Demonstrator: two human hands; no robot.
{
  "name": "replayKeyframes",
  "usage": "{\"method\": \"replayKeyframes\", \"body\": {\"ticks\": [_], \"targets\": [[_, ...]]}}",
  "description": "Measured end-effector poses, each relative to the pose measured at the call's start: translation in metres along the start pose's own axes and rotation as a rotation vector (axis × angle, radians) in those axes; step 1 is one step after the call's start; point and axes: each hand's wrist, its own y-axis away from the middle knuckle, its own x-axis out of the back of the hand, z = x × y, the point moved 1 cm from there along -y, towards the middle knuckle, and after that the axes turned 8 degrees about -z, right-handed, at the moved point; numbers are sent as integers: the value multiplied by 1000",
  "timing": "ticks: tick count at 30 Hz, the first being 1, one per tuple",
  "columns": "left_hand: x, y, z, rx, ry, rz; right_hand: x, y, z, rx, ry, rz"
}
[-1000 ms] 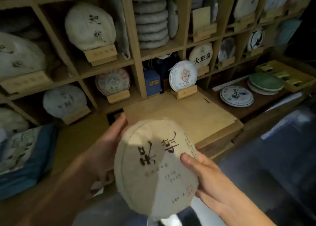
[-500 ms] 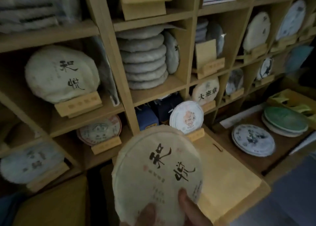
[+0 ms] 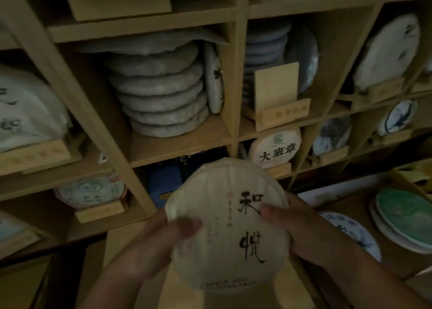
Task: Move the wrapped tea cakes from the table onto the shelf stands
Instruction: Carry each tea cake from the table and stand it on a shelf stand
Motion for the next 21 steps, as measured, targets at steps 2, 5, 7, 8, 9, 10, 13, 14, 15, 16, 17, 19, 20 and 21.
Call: {"method": "replayKeyframes", "body": {"ticks": [2,5,7,8,9,10,13,14,15,16,17,19,20,21], "targets": [[-11,-19,8,12,-41,15,20,-7,-3,-4,4,9],[-16,-44,17,-18,-222,78,35,-3,-2,58,-80,70],[-22,-54,24,-37,-332,144,42,-5,0,78,-131,108],[-25,-58,27,-45,-387,169,45,-6,0,96,-151,131],[-28,-62,29,-65,-454,209,48,-6,-1,104,-144,158],[-32,-64,31,-72,-508,261,50,-6,-4,108,-150,175],[-50,-71,32,-16,-409,243,65,-9,-24,126,-130,248],[-57,-77,31,9,-318,183,73,-11,-33,137,-118,253],[-63,-86,30,11,-224,129,82,-12,-43,147,-117,243],[-67,-97,29,5,-156,102,94,-15,-53,155,-111,229],[-73,-110,32,-14,-118,92,107,-20,-65,159,-88,193],[-81,-138,42,-93,-106,99,127,-26,-93,172,-40,107],[-86,-150,49,-142,-127,87,136,-29,-107,188,-17,70],[-90,-163,55,-184,-150,66,146,-34,-122,211,4,22]]}}
